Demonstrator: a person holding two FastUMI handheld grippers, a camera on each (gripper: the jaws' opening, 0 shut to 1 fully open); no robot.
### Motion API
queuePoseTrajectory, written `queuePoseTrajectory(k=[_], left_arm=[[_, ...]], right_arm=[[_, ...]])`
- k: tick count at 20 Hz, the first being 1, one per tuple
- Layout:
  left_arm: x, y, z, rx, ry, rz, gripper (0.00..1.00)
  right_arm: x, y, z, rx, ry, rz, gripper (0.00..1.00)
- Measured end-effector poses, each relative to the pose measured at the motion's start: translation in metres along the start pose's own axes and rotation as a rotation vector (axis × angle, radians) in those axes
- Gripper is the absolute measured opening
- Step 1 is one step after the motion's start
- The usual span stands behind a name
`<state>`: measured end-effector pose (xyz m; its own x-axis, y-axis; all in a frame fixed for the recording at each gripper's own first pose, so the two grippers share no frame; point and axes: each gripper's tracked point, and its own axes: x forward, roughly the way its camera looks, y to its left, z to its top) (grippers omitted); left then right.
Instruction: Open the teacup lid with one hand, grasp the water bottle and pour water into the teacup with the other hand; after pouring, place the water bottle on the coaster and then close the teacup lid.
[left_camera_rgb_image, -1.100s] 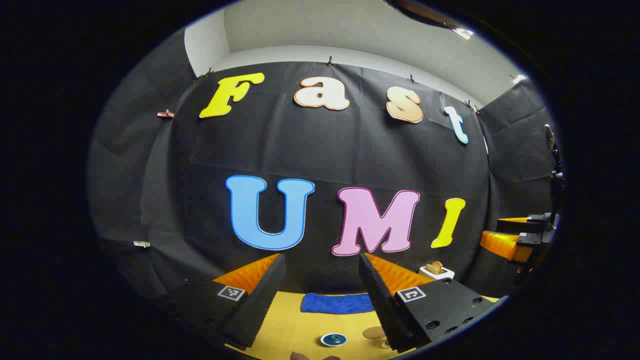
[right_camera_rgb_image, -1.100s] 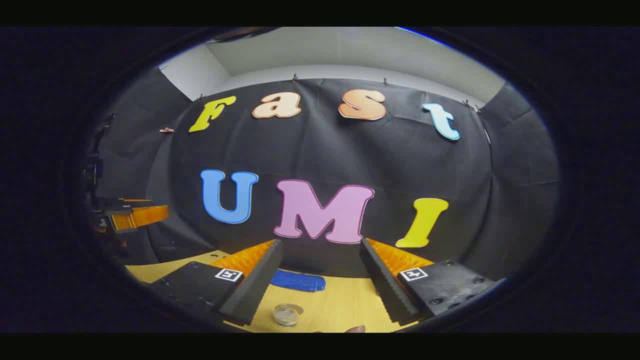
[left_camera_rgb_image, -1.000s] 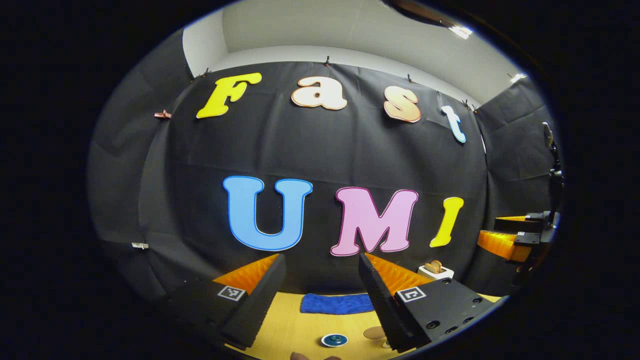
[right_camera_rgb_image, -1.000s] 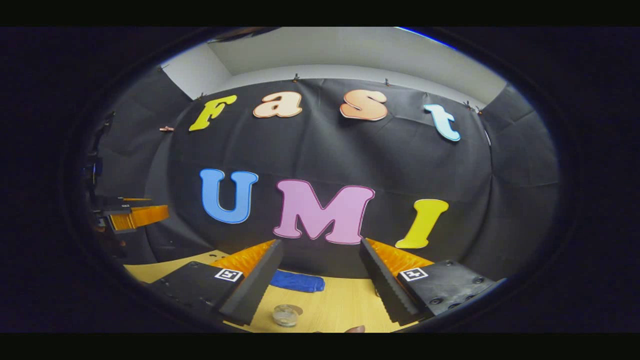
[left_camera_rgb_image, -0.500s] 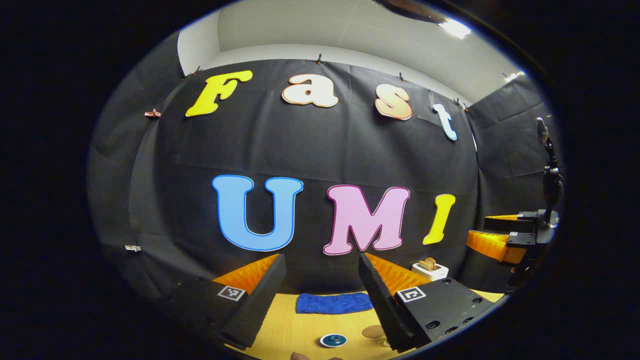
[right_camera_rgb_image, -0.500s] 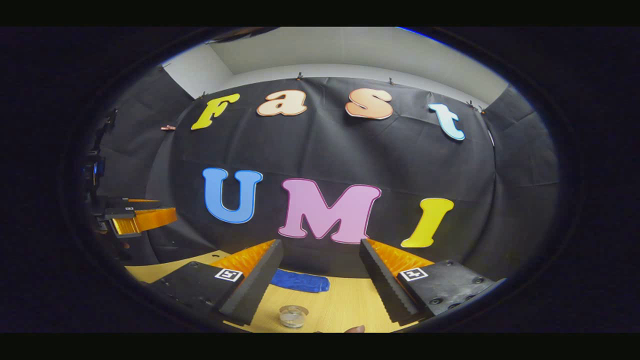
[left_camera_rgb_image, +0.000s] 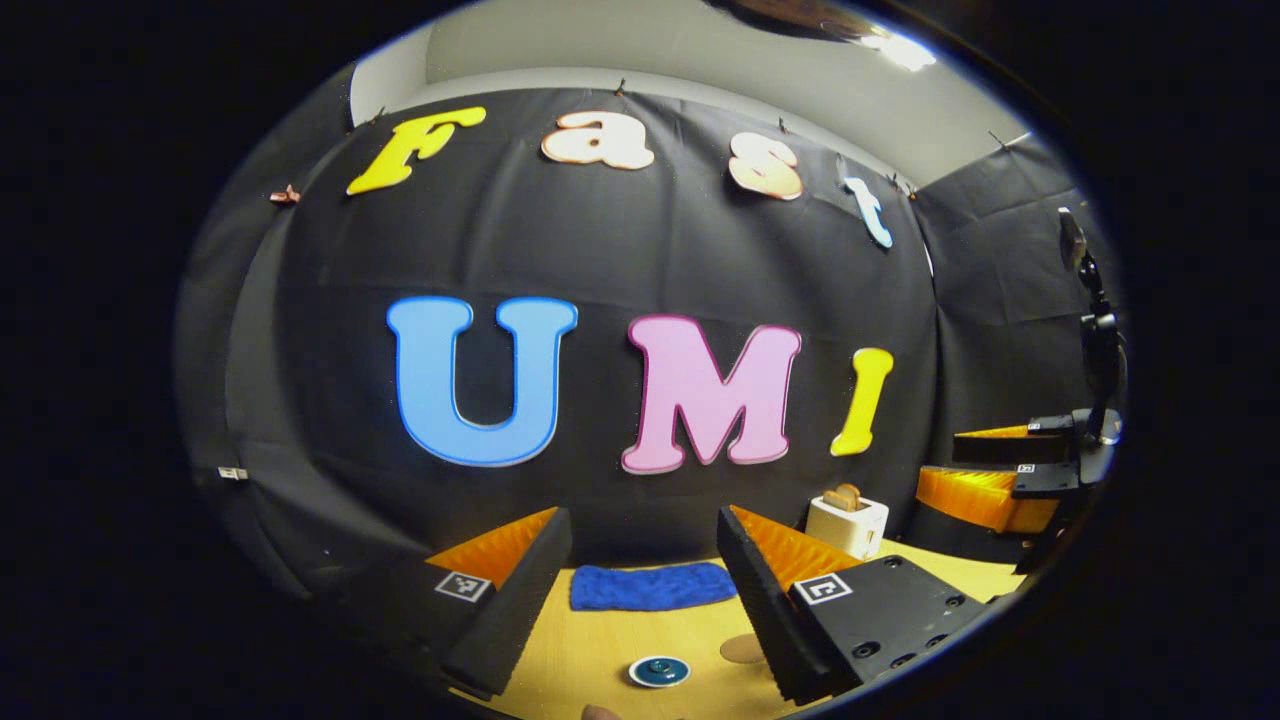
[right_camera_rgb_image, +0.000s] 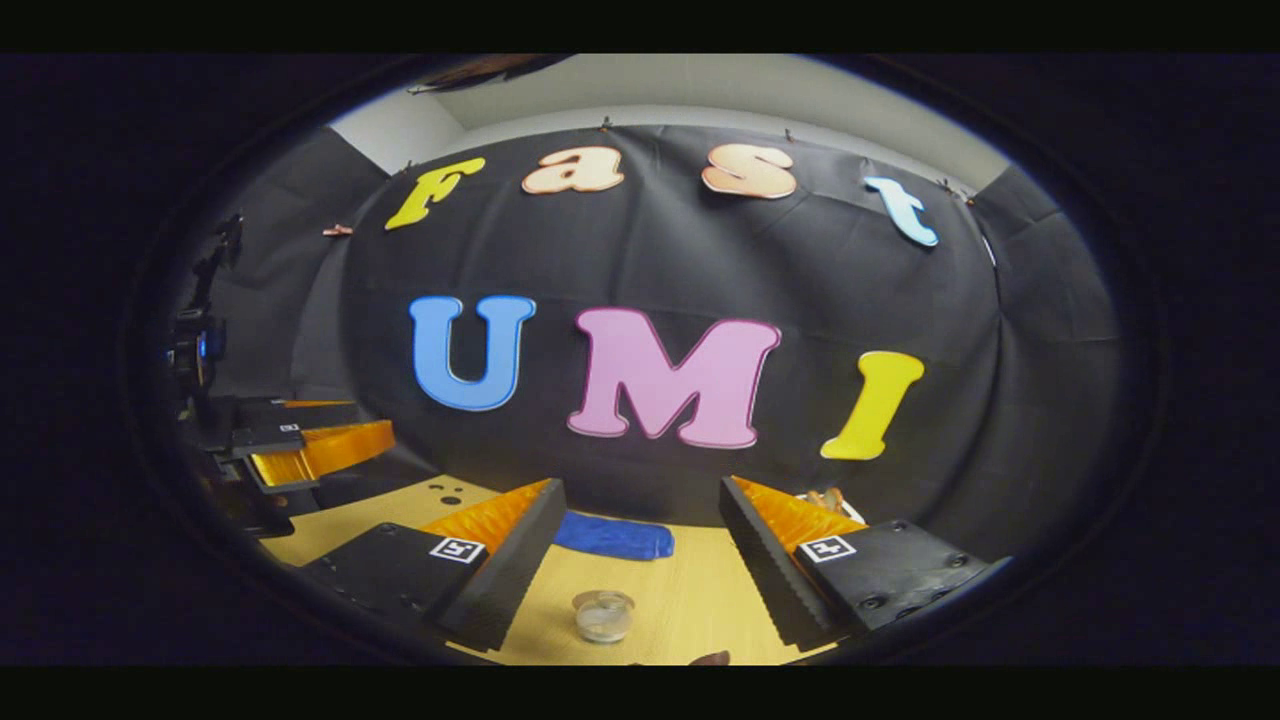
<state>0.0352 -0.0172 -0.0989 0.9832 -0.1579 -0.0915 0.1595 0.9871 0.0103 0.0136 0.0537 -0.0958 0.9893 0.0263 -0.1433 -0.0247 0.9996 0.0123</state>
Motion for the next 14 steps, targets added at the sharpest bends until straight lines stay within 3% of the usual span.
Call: queuePoseTrajectory(k=[10, 14], left_arm=[[0.050, -0.015, -0.220, -0.001, 0.190, -0.025, 0.92], [0.071, -0.014, -0.273, 0.005, 0.247, -0.013, 0.78]], right_arm=[[0.010, 0.014, -0.133, -0.016, 0.091, -0.002, 0.98], [0.005, 0.011, -0.158, -0.001, 0.127, -0.025, 0.98]])
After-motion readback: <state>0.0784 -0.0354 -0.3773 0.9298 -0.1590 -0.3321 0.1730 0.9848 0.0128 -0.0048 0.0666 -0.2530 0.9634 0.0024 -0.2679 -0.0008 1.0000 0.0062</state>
